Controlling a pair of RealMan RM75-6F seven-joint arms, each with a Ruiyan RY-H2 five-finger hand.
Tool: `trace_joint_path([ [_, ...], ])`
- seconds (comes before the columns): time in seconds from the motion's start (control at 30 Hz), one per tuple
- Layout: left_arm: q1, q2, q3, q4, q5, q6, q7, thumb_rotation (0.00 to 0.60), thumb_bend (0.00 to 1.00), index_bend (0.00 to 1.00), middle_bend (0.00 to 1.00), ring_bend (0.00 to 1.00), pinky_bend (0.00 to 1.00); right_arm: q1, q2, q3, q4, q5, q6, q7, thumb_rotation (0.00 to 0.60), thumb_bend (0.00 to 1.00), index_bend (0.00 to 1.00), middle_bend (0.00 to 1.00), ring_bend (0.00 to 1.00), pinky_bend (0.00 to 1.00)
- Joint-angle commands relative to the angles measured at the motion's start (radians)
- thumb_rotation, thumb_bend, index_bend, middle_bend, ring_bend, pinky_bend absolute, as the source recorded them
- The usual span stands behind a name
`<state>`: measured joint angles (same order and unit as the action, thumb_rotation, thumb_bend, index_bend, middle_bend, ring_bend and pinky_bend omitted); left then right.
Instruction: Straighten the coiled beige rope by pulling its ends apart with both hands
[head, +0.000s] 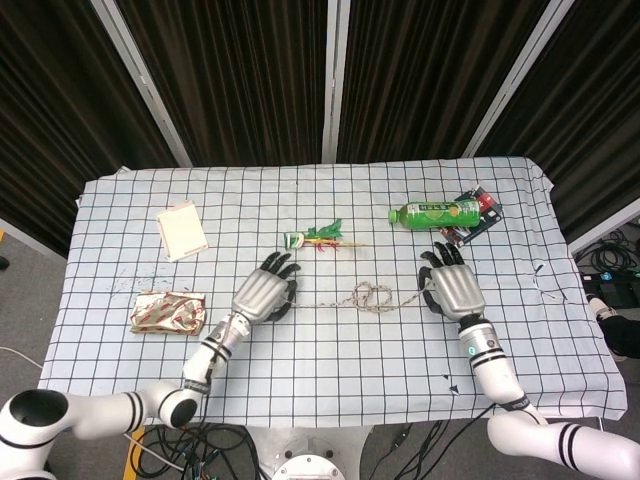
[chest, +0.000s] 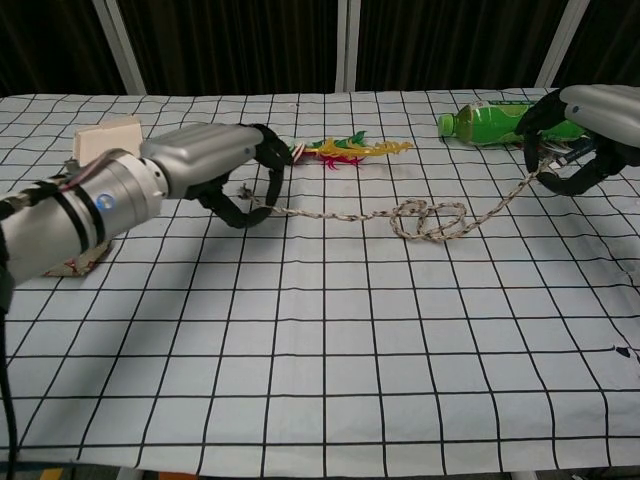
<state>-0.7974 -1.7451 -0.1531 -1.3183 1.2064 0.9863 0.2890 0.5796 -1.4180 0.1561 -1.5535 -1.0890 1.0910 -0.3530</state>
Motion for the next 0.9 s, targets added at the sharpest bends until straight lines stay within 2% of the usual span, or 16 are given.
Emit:
trace_joint_path([
  [0.03,0.070,0.093,0.032,-0.039,0.049,0.067,-0.072,0.600,0.44,0.61,0.16,0.00,0.00,-0.028,0.037,0.004,-0.014,0.004,0.018,0.034,0.600,0.53,0.69,0.19,0.00,0.00],
  [0.23,0.141,0.179,0.071,-0.017,0.087,0.119,-0.135,0.600,0.44,0.61,0.16,0.00,0.00,-0.074,0.090,0.004,-0.005,0.027,0.037,0.079,0.600,0.53,0.69,0.19,0.00,0.00],
  [0.43,0.185,0.213,0.084,0.034,0.097,0.129,-0.201,0.600,0.44,0.61,0.16,0.00,0.00,-0.107,0.133,0.009,0.022,0.057,0.034,0.113,0.600,0.53,0.69,0.19,0.00,0.00],
  [0.9,0.225,0.196,0.079,0.110,0.106,0.122,-0.255,0.600,0.43,0.61,0.16,0.00,0.00,-0.121,0.108,0.015,0.144,0.077,-0.028,0.184,0.600,0.53,0.69,0.19,0.00,0.00],
])
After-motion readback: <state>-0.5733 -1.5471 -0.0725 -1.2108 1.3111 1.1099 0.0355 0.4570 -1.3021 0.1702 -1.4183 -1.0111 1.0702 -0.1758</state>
